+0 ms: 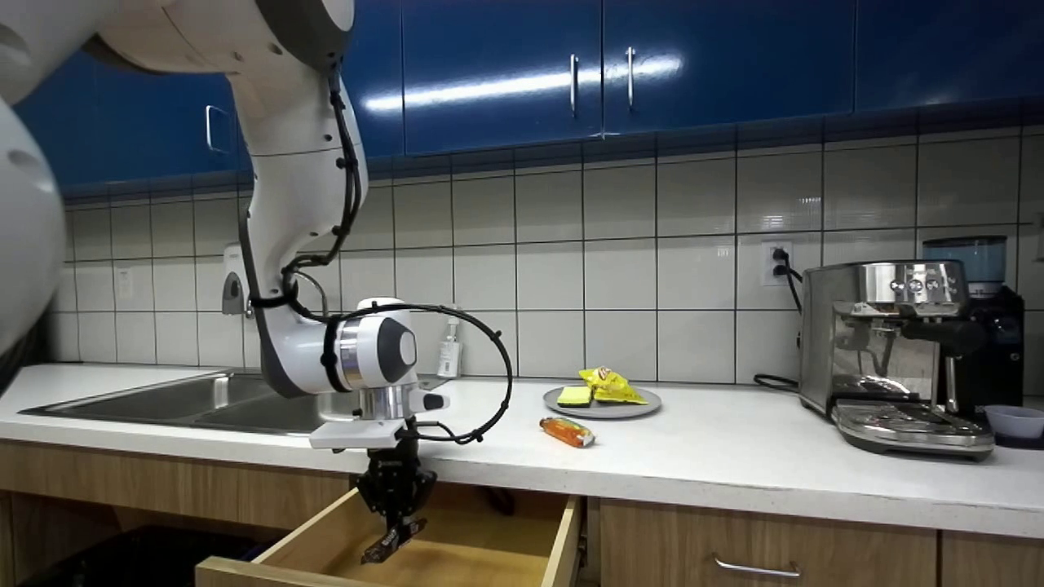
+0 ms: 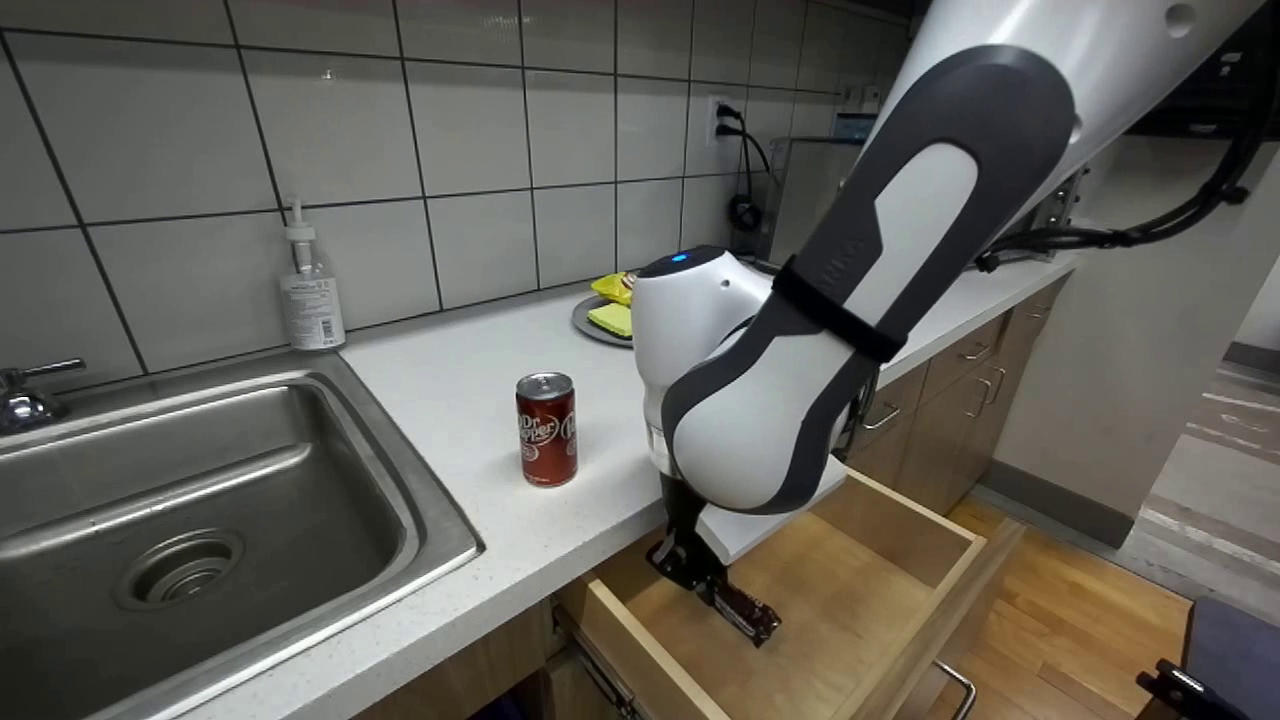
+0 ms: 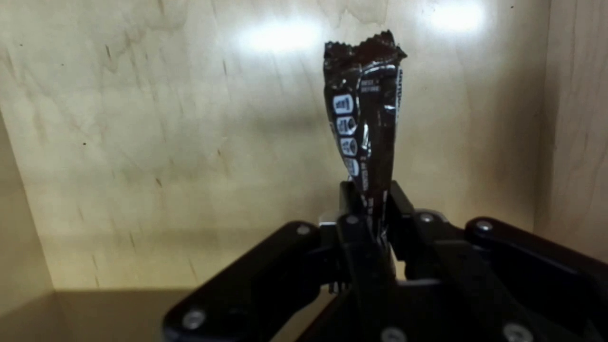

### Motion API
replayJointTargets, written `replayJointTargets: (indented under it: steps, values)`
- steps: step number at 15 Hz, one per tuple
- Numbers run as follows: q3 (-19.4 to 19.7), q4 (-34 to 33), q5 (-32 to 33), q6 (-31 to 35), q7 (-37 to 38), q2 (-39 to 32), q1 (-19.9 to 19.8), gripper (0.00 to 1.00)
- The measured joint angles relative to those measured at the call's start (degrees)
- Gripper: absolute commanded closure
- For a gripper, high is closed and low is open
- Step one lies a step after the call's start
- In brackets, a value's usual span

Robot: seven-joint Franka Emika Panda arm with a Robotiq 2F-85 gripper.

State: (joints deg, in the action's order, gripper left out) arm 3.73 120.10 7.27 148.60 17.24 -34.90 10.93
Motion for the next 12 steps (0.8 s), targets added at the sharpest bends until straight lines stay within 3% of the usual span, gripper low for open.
replayJointTargets:
  steps: [8, 9, 10, 12]
  values:
    - [0.8, -4.9, 0.0, 0.0, 0.0, -4.1, 0.1, 0.96]
    - [0.9, -5.2, 0.0, 0.0, 0.0, -4.3, 0.1, 0.58]
    - [1.0, -5.5, 0.0, 0.0, 0.0, -4.4, 0.1, 0.57]
    - [1.0, -5.6, 0.0, -0.1, 0.0, -4.5, 0.2, 0.44]
